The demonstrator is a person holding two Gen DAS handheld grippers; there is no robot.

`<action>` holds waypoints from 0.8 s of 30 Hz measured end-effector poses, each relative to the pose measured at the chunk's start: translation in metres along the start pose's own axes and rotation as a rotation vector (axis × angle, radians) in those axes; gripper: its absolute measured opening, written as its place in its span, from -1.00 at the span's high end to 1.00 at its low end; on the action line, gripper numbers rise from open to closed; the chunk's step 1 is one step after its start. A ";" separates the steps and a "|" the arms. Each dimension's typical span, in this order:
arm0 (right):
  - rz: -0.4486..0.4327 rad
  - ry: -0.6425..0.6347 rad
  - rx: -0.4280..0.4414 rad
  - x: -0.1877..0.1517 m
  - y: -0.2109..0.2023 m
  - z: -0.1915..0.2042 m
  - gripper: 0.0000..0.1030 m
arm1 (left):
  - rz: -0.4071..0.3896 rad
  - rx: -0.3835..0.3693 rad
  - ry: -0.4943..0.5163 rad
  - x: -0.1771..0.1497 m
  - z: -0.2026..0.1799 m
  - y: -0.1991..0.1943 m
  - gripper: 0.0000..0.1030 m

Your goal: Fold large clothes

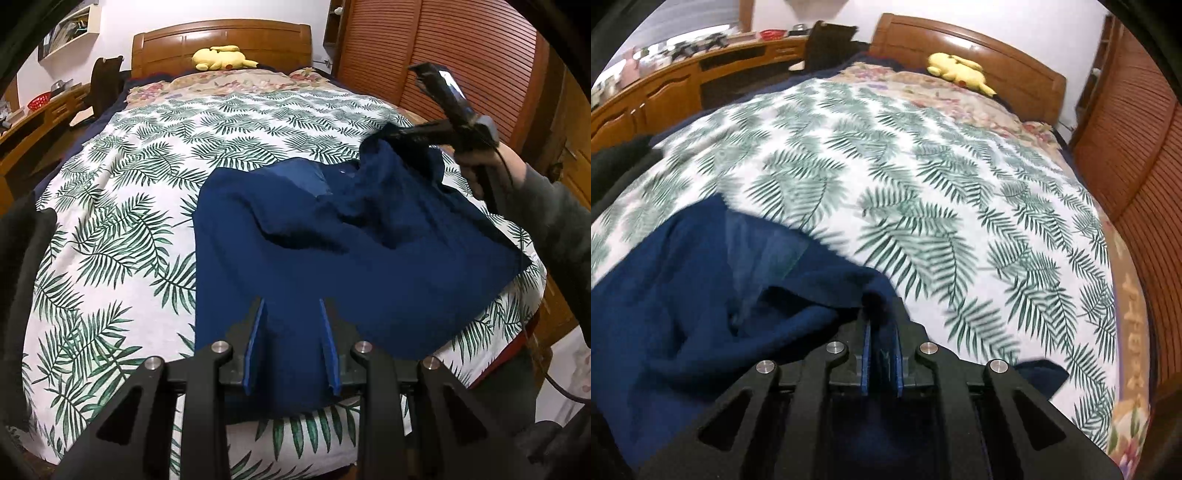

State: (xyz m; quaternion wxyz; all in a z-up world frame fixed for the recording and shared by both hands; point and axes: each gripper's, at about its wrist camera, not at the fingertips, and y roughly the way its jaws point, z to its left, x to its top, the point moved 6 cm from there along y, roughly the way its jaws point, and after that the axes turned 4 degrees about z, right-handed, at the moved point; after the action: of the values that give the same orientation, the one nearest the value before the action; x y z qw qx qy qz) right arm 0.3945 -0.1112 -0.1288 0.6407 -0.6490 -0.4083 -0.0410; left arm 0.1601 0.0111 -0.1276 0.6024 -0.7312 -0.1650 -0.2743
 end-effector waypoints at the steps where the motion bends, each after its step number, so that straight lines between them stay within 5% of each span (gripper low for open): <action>1: -0.003 0.008 -0.017 0.004 0.002 -0.002 0.42 | 0.000 0.002 -0.001 0.000 0.001 0.000 0.47; 3: -0.028 0.032 -0.052 0.014 0.002 -0.006 -0.08 | 0.002 0.007 -0.004 -0.001 0.004 -0.001 0.47; 10: -0.054 0.046 0.120 0.033 -0.002 0.029 -0.08 | 0.002 0.019 -0.013 0.000 0.011 0.001 0.47; 24: 0.130 -0.080 0.365 0.030 0.062 0.149 0.01 | 0.005 0.034 -0.033 -0.005 0.022 0.000 0.47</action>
State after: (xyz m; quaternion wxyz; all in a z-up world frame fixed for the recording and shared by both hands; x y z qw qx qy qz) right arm 0.3804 0.0418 -0.1871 0.7323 -0.5480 -0.3915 0.1010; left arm 0.1600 0.0327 -0.1334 0.6129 -0.7255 -0.1775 -0.2579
